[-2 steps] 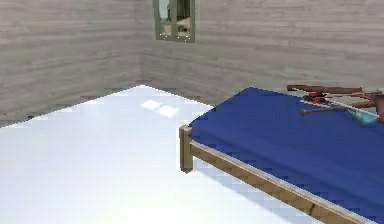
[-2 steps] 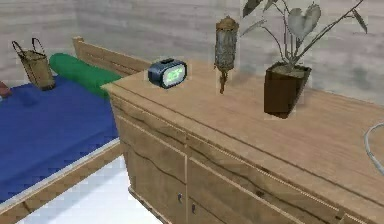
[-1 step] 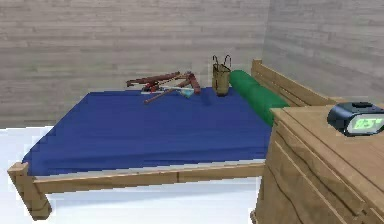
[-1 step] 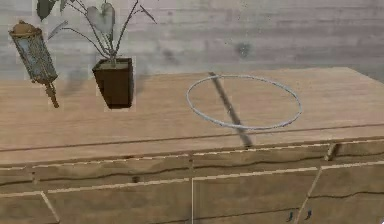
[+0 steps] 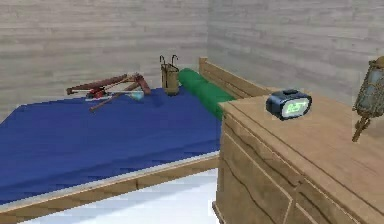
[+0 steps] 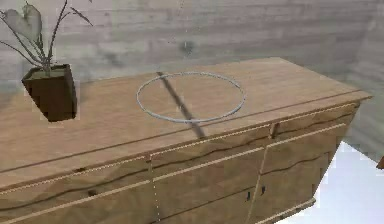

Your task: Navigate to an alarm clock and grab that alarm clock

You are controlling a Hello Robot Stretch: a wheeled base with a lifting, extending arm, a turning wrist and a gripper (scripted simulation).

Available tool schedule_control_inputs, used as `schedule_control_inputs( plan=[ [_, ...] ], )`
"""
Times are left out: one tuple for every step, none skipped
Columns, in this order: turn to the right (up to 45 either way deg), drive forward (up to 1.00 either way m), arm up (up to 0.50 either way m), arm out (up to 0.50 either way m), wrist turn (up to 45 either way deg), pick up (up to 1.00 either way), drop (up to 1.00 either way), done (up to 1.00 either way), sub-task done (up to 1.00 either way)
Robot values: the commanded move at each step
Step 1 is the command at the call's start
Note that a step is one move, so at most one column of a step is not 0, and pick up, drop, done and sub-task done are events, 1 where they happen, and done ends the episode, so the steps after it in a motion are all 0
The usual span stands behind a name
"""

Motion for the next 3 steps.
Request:
schedule_control_inputs(
  plan=[
    [0.0,0.5,0.0,0.0,0.0,0.0,0.0,0.0,0.0],
    [-39.0,0.0,0.0,0.0,0.0,0.0,0.0,0.0,0.0],
    [0.0,0.0,0.5,0.0,0.0,0.0,0.0,0.0,0.0]
  ],
)
